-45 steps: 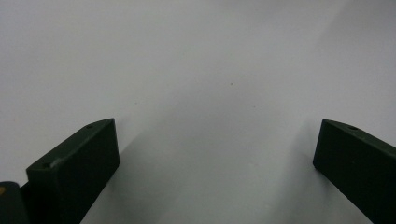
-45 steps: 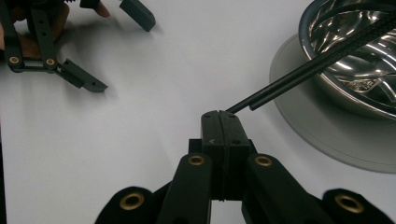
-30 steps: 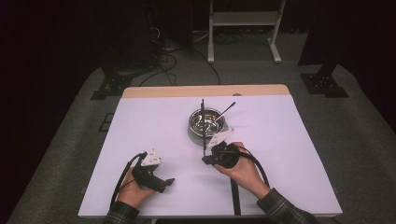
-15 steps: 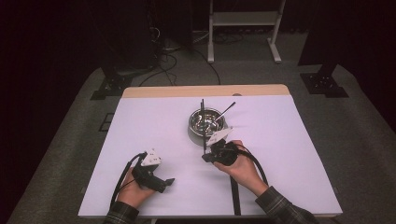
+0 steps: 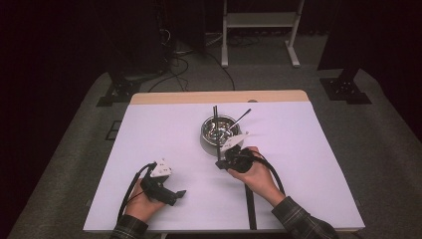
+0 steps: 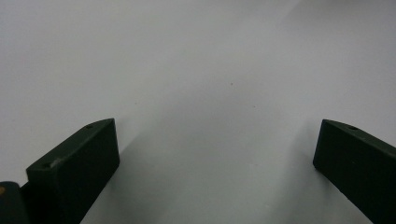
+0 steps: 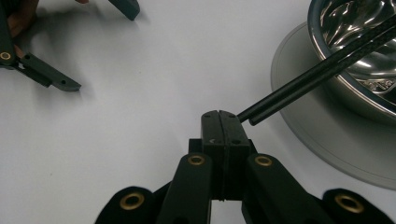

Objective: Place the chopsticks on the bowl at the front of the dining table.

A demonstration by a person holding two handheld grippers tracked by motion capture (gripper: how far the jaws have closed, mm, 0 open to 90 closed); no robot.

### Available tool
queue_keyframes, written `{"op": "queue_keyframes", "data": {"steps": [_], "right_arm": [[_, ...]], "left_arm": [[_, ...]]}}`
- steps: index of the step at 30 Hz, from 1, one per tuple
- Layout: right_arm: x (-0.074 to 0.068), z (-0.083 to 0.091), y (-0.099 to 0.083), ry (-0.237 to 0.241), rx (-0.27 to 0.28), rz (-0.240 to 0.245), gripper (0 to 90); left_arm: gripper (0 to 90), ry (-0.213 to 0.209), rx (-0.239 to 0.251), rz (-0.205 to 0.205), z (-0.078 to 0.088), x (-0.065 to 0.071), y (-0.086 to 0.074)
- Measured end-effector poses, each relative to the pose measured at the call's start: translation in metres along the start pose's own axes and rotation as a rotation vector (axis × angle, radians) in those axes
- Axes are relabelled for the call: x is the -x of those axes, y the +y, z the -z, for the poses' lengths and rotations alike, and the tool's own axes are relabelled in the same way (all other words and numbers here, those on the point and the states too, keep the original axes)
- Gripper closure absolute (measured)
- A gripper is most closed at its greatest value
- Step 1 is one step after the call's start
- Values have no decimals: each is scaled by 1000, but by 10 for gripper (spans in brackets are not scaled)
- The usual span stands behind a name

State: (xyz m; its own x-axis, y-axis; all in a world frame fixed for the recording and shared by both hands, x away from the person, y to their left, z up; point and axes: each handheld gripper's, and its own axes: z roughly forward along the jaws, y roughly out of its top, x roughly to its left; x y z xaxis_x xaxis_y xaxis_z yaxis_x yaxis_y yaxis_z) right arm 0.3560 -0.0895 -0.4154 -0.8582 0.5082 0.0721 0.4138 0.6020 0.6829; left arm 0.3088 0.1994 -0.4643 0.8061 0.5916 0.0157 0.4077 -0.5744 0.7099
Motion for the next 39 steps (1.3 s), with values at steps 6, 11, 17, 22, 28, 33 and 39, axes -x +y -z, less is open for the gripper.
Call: {"op": "queue_keyframes", "data": {"steps": [6,11,17,22,28,33,39], "right_arm": [[4,-2,2,-4,1,1,898],[2,-1,1,-1,2,1,897],[0,8,-2,-3,14,5,895],[3,22,-10,-19,20,-16,883],[10,34,-19,-37,32,-33,812],[15,42,-28,-67,37,-44,732],[21,49,-38,-90,40,-67,611]], "left_arm": [[0,1,0,0,0,0,0],[0,1,0,0,0,0,0],[0,1,2,1,0,0,0],[0,1,3,4,0,0,0],[0,-1,3,7,0,0,0],[0,0,6,8,0,1,0],[0,0,6,7,0,1,0]]}}
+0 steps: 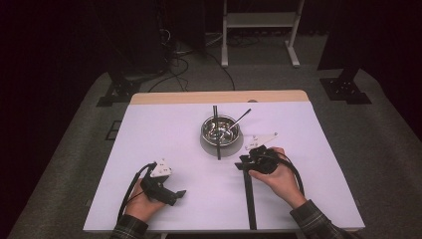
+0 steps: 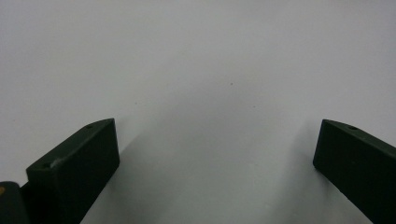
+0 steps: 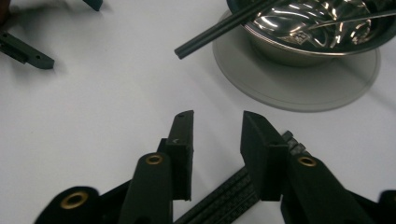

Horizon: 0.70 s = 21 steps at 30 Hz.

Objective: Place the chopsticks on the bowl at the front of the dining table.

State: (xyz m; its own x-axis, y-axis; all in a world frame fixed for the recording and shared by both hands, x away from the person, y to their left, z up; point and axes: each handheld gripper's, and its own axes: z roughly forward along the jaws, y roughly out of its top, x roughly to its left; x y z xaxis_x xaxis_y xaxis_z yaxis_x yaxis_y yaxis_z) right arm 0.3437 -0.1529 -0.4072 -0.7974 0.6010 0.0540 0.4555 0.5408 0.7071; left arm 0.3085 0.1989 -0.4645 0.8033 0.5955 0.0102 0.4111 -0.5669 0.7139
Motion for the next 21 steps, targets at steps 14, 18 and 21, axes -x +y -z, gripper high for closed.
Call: {"op": "queue_keyframes", "data": {"steps": [14,18,21], "right_arm": [[18,15,-17,-47,30,-69,410],[23,20,-24,-63,29,-86,405],[27,23,-30,-74,27,-96,399]], "left_arm": [[0,0,-4,-4,0,0,0],[0,0,-3,-3,0,0,0],[0,0,-4,-3,0,0,0]]}}
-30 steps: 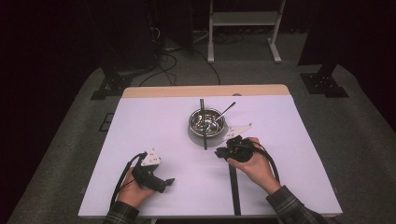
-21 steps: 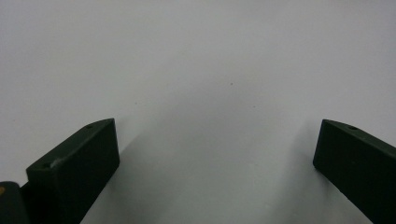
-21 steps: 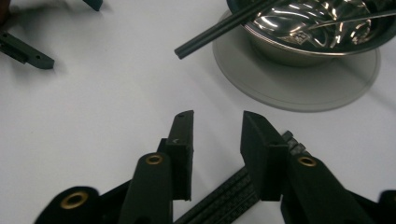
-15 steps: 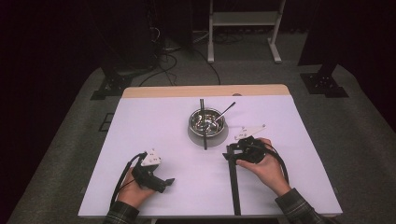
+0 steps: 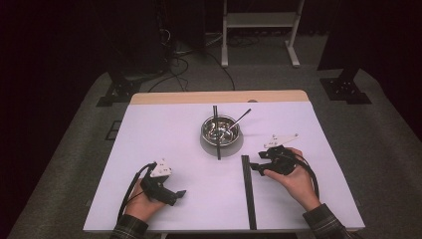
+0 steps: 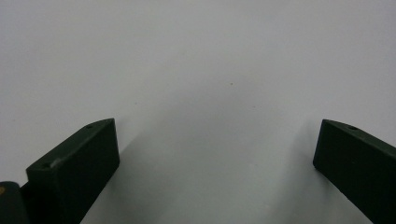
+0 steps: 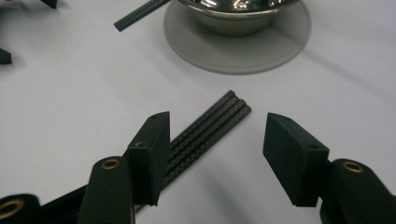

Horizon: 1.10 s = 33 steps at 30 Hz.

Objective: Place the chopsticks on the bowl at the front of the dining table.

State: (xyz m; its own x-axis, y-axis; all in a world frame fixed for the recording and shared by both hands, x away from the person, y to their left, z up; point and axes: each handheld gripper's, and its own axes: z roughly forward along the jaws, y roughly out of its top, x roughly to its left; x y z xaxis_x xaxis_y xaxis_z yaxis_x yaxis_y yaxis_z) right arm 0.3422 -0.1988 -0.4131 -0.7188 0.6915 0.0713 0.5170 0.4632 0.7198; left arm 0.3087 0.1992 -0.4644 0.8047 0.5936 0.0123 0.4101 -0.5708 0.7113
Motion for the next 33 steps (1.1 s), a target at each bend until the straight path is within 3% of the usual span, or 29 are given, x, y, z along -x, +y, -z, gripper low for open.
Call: {"op": "queue_keyframes", "data": {"steps": [9,33], "right_arm": [[11,9,-17,-42,18,-8,369],[22,30,-58,-52,33,-21,266]], "left_arm": [[0,0,1,1,0,0,0],[0,0,0,1,0,0,0]]}}
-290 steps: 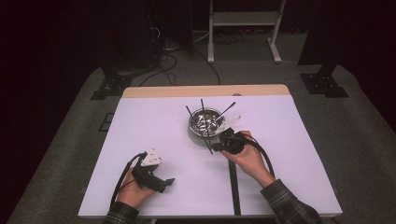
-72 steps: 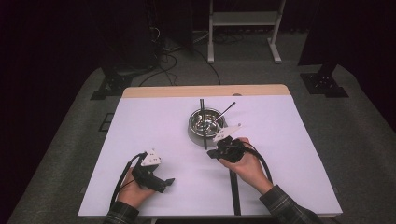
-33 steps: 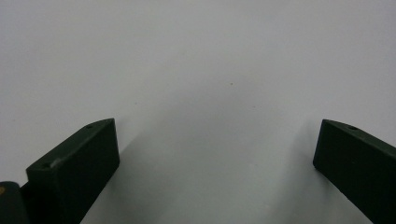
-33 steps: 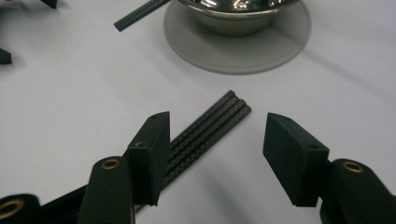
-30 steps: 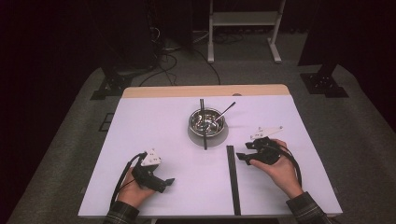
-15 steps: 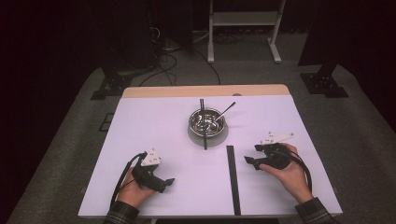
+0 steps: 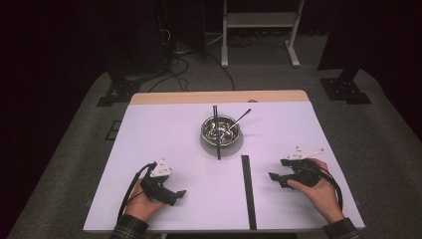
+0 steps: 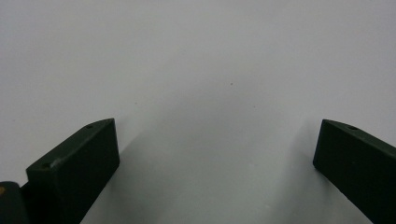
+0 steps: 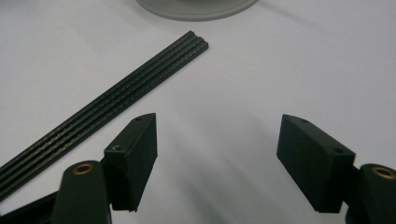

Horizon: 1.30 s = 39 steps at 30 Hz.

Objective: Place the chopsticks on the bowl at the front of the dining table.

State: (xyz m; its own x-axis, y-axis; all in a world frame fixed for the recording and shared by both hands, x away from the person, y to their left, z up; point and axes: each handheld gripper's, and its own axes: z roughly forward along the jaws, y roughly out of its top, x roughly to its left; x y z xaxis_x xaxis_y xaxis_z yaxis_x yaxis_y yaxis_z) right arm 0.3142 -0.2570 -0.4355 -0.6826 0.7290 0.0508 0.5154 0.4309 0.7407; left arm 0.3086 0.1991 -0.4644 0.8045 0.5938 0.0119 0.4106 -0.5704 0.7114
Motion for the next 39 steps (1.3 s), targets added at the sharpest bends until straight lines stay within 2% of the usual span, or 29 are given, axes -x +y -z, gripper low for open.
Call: {"op": "queue_keyframes", "data": {"steps": [11,23,28,30,36,39], "right_arm": [[3,11,-19,-4,-8,-5,237],[6,19,-35,14,-16,3,207],[7,21,-40,4,-28,3,208],[7,21,-43,-17,-45,10,208],[8,21,-48,-22,-66,9,208],[8,21,-50,-25,-61,11,210]], "left_arm": [[0,0,0,-1,0,0,0],[0,0,0,-1,0,0,0],[0,0,0,-1,0,0,0],[0,0,0,-1,0,0,0],[0,0,0,-1,0,0,0],[0,0,0,-1,0,0,0]]}}
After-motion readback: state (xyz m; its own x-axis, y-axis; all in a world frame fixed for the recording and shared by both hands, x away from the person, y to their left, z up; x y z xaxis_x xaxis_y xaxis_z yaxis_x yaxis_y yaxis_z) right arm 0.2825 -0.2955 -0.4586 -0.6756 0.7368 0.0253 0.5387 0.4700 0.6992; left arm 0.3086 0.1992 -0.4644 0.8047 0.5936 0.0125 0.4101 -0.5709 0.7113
